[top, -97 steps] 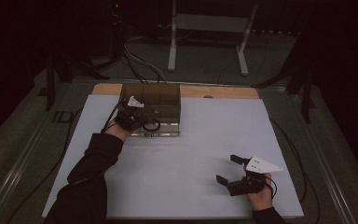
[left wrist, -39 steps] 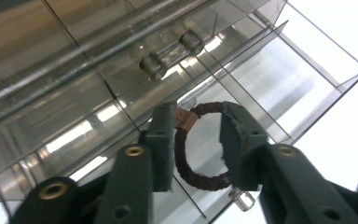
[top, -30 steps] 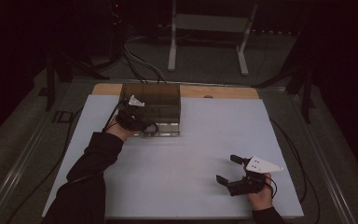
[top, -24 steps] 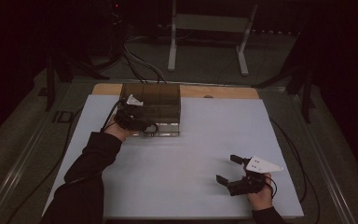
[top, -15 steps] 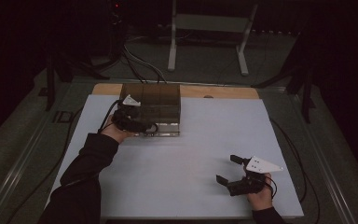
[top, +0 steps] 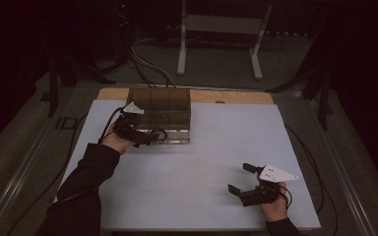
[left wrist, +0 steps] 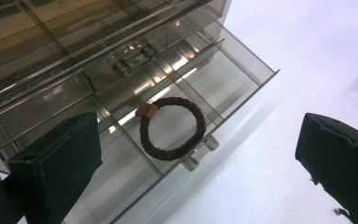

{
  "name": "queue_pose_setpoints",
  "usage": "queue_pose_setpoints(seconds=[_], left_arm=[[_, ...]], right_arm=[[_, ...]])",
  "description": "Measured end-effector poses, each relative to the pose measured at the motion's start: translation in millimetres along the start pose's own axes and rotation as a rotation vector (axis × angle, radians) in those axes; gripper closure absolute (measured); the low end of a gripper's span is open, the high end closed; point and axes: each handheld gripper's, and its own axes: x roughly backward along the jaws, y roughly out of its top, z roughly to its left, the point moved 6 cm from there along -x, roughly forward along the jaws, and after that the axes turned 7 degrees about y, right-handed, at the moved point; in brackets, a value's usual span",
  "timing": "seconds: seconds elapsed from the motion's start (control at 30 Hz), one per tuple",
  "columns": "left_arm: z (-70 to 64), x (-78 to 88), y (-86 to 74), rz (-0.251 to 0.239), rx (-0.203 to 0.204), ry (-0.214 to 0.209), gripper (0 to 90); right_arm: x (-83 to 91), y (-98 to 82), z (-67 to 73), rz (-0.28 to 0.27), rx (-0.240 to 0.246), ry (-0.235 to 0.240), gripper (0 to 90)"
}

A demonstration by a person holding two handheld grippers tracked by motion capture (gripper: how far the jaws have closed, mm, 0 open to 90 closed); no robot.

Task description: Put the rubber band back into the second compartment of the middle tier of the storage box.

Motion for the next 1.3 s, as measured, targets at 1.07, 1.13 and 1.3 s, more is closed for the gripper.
queue_pose_setpoints(seconds=[1.07,1.13,1.3], left_arm=[[1.1,38.5,-15.7,-0.124,-0.023,-0.013,0.3],[1.9,40.0,-18.8,-0.124,-0.017,-0.007,0.3],[1.9,45.1,-26.3,-0.133,-0.008,-0.002,0.3]], right_arm=[[-0.8,0.9,0.7,0.000,0.004,0.003,0.0],[-0.9,0.9,0.5,0.000,0.001,0.005,0.0],[-0.3,1.2,0.7,-0.002,0.000,0.005,0.0]])
